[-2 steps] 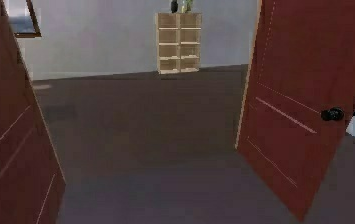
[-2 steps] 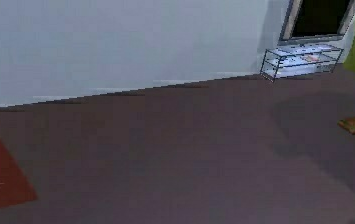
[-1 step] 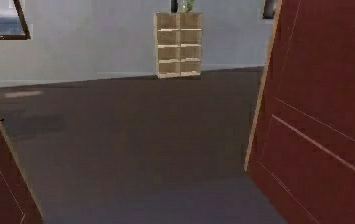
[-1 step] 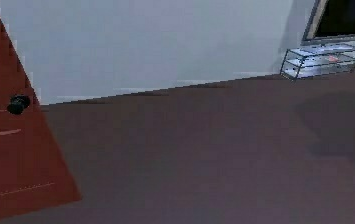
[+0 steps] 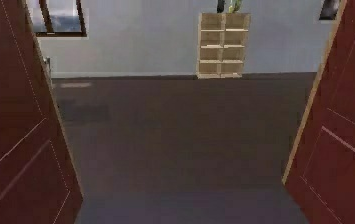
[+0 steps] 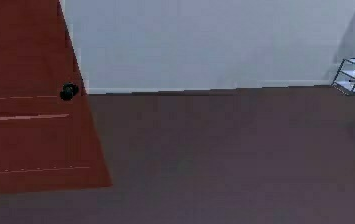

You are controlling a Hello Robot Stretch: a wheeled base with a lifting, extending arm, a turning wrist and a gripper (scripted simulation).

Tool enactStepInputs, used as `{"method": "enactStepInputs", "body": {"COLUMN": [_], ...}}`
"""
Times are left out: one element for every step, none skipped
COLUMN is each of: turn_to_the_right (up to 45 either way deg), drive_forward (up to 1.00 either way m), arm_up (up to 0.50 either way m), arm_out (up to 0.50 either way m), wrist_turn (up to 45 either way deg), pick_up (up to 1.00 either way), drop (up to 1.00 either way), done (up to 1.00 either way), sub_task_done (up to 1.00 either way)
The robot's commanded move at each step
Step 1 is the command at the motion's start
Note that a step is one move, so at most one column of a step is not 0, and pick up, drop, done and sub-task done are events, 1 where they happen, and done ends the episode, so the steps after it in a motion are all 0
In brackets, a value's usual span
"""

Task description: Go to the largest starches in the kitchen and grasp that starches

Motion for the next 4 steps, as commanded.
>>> {"method": "enactStepInputs", "body": {"turn_to_the_right": [0.0,-6.0,0.0,-45.0], "drive_forward": [0.75,0.00,0.75,0.00], "arm_up": [0.00,0.00,0.00,0.00], "arm_out": [0.00,0.00,0.00,0.00], "wrist_turn": [0.0,0.0,0.0,0.0], "pick_up": [0.00,0.00,0.00,0.00], "drop": [0.00,0.00,0.00,0.00], "done": [0.00,0.00,0.00,0.00], "sub_task_done": [0.00,0.00,0.00,0.00]}}
